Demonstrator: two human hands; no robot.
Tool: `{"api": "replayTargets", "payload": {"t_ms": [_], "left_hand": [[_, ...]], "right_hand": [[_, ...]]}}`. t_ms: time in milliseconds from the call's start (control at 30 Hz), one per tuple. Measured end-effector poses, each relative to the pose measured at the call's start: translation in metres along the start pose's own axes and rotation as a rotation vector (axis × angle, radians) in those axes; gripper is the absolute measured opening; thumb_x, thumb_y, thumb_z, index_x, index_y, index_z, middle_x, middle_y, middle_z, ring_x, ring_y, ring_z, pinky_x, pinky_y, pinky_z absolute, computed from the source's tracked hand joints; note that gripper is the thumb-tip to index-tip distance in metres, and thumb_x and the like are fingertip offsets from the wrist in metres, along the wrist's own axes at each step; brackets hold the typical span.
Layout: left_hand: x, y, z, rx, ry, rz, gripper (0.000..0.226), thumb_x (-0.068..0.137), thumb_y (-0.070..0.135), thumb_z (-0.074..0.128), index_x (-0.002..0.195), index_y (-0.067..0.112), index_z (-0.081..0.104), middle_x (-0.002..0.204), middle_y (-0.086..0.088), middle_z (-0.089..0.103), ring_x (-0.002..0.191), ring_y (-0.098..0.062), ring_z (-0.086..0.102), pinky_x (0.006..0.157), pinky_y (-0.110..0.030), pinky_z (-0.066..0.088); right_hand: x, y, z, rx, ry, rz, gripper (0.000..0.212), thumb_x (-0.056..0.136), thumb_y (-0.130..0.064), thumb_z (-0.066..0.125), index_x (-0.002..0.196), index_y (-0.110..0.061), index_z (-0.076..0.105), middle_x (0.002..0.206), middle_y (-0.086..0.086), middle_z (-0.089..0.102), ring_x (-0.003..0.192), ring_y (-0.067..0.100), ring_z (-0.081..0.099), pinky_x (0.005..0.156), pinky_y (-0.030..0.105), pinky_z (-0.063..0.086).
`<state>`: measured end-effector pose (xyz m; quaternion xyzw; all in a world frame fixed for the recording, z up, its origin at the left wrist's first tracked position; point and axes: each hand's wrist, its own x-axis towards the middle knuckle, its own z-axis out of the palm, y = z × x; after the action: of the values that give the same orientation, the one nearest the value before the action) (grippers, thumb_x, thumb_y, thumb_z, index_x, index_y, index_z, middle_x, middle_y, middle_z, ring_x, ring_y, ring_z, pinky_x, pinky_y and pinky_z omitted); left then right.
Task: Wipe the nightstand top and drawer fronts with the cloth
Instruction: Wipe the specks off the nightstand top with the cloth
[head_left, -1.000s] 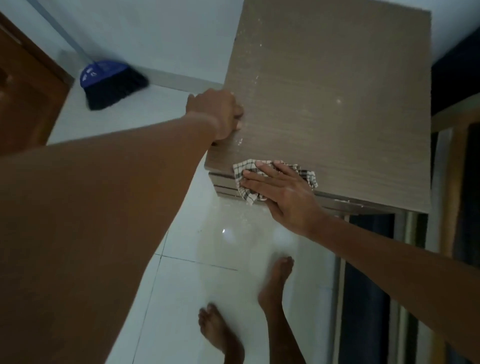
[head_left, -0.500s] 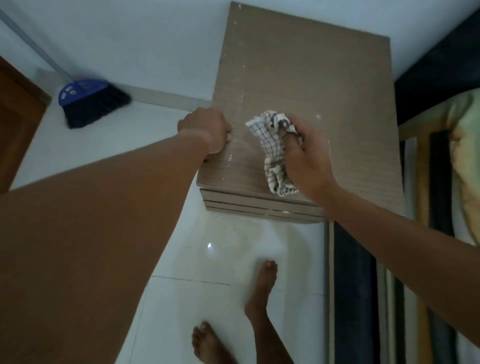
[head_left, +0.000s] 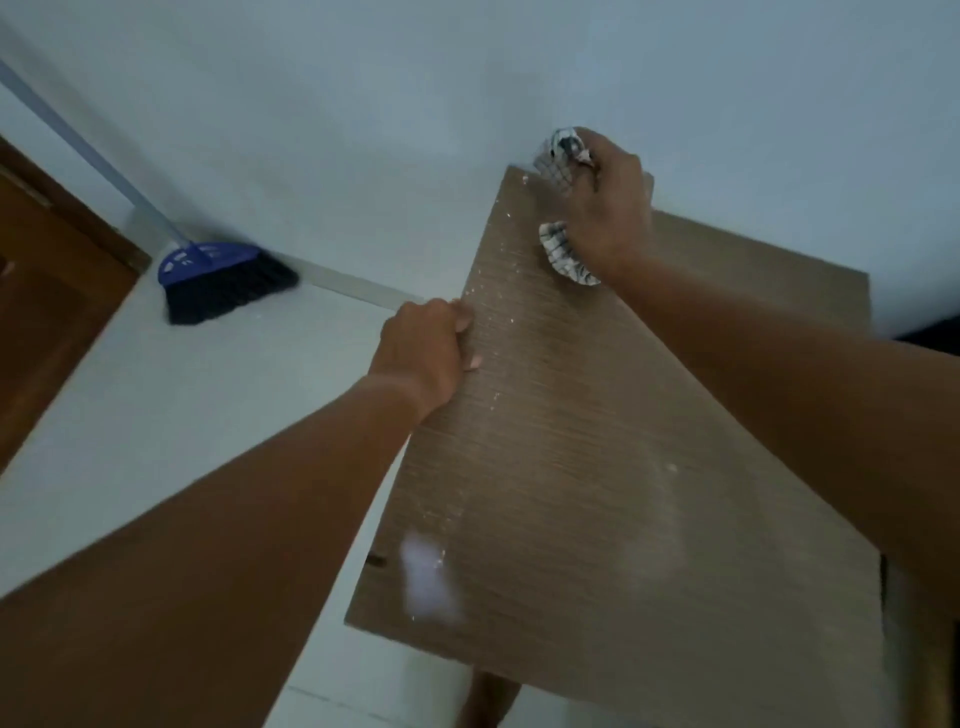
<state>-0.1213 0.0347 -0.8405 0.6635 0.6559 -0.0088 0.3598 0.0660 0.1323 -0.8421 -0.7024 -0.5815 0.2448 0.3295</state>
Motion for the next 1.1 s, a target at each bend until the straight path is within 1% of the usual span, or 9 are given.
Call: {"api": "replayTargets", "payload": {"t_ms": [67,133,200,300,567,667,733,867,1100], "left_hand": [[-0.017,0.003,0.004,-0.036,-0.012,0.028,0.050,0.088,0.032,0.074,0.137,0.024,0.062,0.135,-0.006,0.064,0.123,-0.028,0.059,0.105,-0.030,0.040],[-0.021,0.010,0.002,-0.026,-0.015,0.092,0.051,0.088,0.037,0.073,0.137,0.025,0.062,0.132,-0.005,0.066,0.120,-0.026,0.061,0.103,-0.028,0.040],[-0.022,0.018,0.000,-0.041,-0.011,0.148,0.053,0.087,0.039,0.073,0.137,0.026,0.061,0.132,-0.004,0.066,0.122,-0.024,0.060,0.103,-0.027,0.039],[-0.018,0.036,-0.007,-0.065,0.011,0.217,0.057,0.086,0.037,0.075,0.140,0.027,0.058,0.136,-0.003,0.064,0.126,-0.022,0.057,0.105,-0.025,0.037],[0.052,0.055,-0.054,-0.079,0.096,0.211,0.052,0.088,0.041,0.072,0.137,0.028,0.061,0.135,-0.004,0.064,0.125,-0.024,0.058,0.104,-0.030,0.040],[0.096,0.057,-0.069,-0.671,0.179,0.019,0.040,0.089,0.042,0.070,0.125,0.025,0.070,0.126,0.003,0.070,0.120,-0.013,0.063,0.108,-0.037,0.046],[0.122,0.057,-0.074,-0.902,0.310,-0.106,0.039,0.087,0.040,0.072,0.122,0.023,0.072,0.122,0.005,0.072,0.118,-0.010,0.064,0.109,-0.039,0.046],[0.156,0.058,-0.073,-0.803,0.356,-0.252,0.029,0.090,0.023,0.072,0.119,0.021,0.074,0.122,0.005,0.072,0.116,-0.009,0.063,0.108,-0.027,0.045],[0.204,0.031,-0.070,-0.769,0.377,-0.421,0.023,0.088,0.023,0.075,0.110,0.020,0.079,0.111,0.003,0.076,0.108,-0.011,0.069,0.098,-0.023,0.049]], "right_hand": [[0.006,0.011,-0.003,-0.113,-0.042,-0.044,0.040,0.101,-0.016,0.039,0.128,-0.026,0.067,0.105,-0.005,0.072,0.087,0.009,0.064,0.082,0.000,0.039],[0.008,0.026,-0.009,-0.309,-0.211,-0.148,0.041,0.103,-0.027,0.039,0.140,-0.025,0.057,0.125,0.006,0.069,0.115,0.025,0.062,0.104,0.028,0.044],[0.005,0.036,-0.019,-0.485,-0.320,-0.258,0.049,0.107,-0.036,0.035,0.153,-0.022,0.042,0.153,0.006,0.049,0.142,0.028,0.042,0.120,0.042,0.030],[0.018,0.029,-0.041,-0.548,-0.299,-0.312,0.054,0.108,-0.042,0.031,0.157,-0.021,0.036,0.162,0.002,0.037,0.151,0.024,0.030,0.124,0.048,0.022],[0.080,-0.002,-0.019,-0.527,-0.271,-0.367,0.050,0.107,-0.036,0.034,0.154,-0.022,0.041,0.162,-0.002,0.038,0.154,0.020,0.023,0.126,0.044,0.014],[0.105,-0.009,0.002,-0.498,-0.314,-0.454,0.050,0.107,-0.036,0.034,0.154,-0.022,0.042,0.162,-0.003,0.038,0.154,0.019,0.023,0.126,0.043,0.013],[0.120,-0.009,0.012,-0.477,-0.344,-0.507,0.050,0.106,-0.036,0.034,0.154,-0.021,0.043,0.161,-0.002,0.039,0.154,0.020,0.023,0.126,0.043,0.013],[0.141,0.001,0.035,-0.472,-0.439,-0.595,0.053,0.105,-0.040,0.030,0.155,-0.024,0.041,0.163,-0.004,0.036,0.155,0.018,0.021,0.126,0.042,0.014],[0.182,0.033,0.076,-0.415,-0.555,-0.684,0.053,0.105,-0.037,0.033,0.157,-0.026,0.037,0.164,-0.007,0.032,0.155,0.016,0.023,0.125,0.046,0.020]]}}
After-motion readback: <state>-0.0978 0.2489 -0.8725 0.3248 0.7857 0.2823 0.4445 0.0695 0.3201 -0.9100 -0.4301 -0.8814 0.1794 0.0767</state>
